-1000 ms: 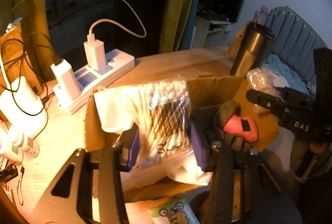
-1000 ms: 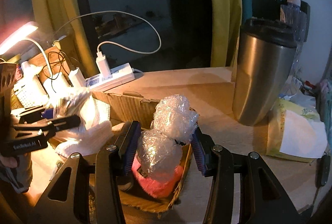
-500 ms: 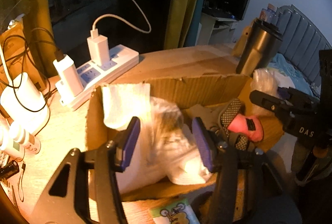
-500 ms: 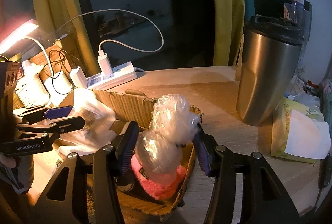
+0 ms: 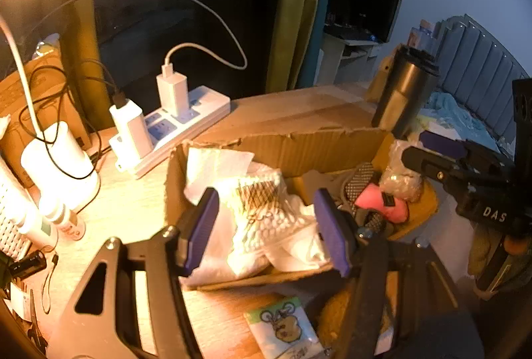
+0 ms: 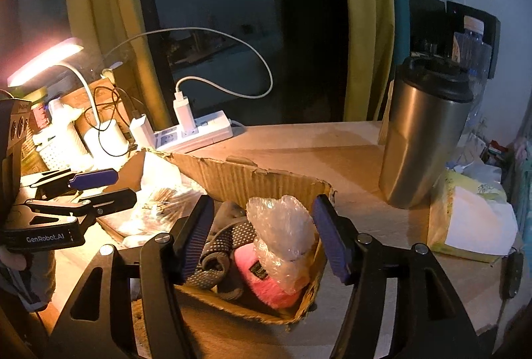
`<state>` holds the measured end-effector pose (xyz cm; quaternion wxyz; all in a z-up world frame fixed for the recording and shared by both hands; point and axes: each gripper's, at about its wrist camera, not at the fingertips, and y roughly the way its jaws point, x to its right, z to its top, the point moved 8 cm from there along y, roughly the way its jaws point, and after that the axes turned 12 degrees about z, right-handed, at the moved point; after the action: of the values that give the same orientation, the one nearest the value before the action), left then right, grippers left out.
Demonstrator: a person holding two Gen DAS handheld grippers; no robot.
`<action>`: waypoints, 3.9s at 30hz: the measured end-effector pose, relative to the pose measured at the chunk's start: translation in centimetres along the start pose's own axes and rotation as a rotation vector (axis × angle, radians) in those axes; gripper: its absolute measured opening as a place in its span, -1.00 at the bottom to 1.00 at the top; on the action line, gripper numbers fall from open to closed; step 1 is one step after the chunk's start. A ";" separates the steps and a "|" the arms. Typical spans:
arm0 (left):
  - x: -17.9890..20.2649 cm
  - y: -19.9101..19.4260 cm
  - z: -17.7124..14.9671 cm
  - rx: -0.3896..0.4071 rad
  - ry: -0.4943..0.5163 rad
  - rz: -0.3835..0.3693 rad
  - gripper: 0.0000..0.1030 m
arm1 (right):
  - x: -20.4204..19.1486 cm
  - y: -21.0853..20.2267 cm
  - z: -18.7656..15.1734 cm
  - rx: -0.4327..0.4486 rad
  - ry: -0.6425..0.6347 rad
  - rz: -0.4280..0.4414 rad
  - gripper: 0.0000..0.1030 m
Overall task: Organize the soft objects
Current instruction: 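Open both tools to release the bubble wrap and swab bag in the box, then withdraw both tools and lower them toward the sponge and tissue pack, then grasp the brown fuzzy sponge with the right tool while the left grasps the cartoon tissue pack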
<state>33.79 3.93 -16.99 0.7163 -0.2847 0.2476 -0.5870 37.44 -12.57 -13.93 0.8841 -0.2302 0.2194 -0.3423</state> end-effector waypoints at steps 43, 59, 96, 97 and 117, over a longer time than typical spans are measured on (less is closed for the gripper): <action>-3.1 -10.3 -5.4 0.107 -0.063 -0.039 0.19 | -7.9 -6.5 -4.6 -0.015 -0.037 -0.046 0.26; -7.3 -8.8 -9.6 0.063 -0.135 -0.044 0.19 | -12.3 -1.4 -7.2 -0.129 -0.066 -0.020 0.26; -6.5 -3.0 -12.2 -0.082 -0.102 -0.014 0.45 | -8.0 4.3 -12.1 -0.268 0.057 0.004 -0.15; -6.0 -2.9 -12.1 -0.084 -0.094 -0.015 0.45 | -7.7 4.0 -12.2 -0.264 0.060 0.003 -0.15; 1.3 0.5 -11.8 -0.153 0.067 0.022 0.45 | -3.5 0.4 -12.9 -0.203 0.115 0.024 -0.16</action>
<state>26.25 1.36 -25.76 0.6901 -0.3159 0.3185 -0.5679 28.29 -13.17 -23.60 0.8463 -0.2960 0.3059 -0.3204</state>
